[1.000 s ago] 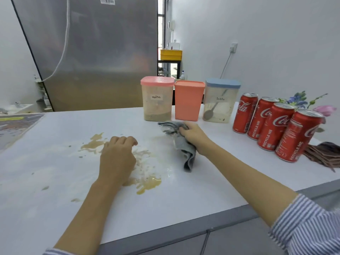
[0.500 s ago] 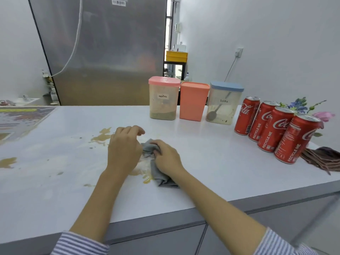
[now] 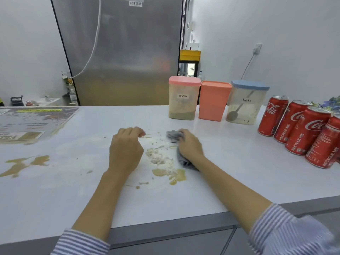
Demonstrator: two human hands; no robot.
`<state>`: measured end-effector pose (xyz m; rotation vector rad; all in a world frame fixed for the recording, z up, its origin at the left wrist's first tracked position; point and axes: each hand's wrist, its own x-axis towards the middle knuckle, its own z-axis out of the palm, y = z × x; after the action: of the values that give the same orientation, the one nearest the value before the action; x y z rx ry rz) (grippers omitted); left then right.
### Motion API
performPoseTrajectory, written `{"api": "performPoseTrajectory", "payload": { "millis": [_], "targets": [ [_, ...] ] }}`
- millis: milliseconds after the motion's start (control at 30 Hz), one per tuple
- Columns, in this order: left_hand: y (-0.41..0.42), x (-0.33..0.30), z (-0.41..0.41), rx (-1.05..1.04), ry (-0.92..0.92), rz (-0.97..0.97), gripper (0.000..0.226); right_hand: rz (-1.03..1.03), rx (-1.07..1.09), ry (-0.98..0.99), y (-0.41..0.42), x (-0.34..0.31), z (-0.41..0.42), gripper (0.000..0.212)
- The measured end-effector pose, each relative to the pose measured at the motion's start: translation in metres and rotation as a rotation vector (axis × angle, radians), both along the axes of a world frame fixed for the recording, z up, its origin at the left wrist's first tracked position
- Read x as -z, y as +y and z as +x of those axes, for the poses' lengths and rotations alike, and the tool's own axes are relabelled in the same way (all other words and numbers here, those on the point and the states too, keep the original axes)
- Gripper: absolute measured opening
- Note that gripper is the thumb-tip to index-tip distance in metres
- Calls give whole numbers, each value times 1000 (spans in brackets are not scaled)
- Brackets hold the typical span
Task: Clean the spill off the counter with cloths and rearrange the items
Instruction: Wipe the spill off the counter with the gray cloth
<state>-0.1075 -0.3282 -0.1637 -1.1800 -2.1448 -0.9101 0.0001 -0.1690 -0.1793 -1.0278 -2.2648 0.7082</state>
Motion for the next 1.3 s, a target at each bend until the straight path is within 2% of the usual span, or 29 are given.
{"api": "performPoseTrajectory", "payload": {
  "millis": [100,167,233,267,367,433,500,600,700,800,867,933,1000,1200,1300],
  "targets": [
    [-2,3,2,15,41,-28,41,-15,-198,1,-23,-2,-14,30],
    [-6,7,2,20,55,-52,40,-168,-270,104,-15,-9,-5,24],
    [-7,8,2,28,57,-61,42,-238,-179,218,5,-18,10,21],
    [-6,8,1,28,70,-55,43,-196,-91,224,18,-21,18,21],
    [-3,10,1,35,132,-50,48,-82,134,86,53,-14,28,30],
    [-2,12,-1,38,164,-59,49,-59,186,-16,59,-5,13,32],
    [1,11,-4,33,184,-68,48,-16,109,-45,46,-1,-11,33],
    [2,10,-6,27,181,-71,48,1,-154,-41,13,-3,-30,33],
    [-2,12,-5,30,157,-76,49,-118,-306,-16,8,-13,-14,28],
    [-1,13,-2,42,174,-73,49,-185,-106,154,27,-24,32,26],
    [0,13,-2,46,184,-70,48,-96,117,120,40,-19,68,28],
    [0,13,-3,45,198,-72,48,-36,233,36,46,-8,84,30],
    [0,13,-2,47,199,-69,48,17,220,16,36,-2,73,29],
    [-3,12,1,64,194,-82,48,137,-147,19,-23,9,37,27],
    [-6,15,1,66,188,-95,47,123,-6,-28,4,-1,50,26]
  ]
}}
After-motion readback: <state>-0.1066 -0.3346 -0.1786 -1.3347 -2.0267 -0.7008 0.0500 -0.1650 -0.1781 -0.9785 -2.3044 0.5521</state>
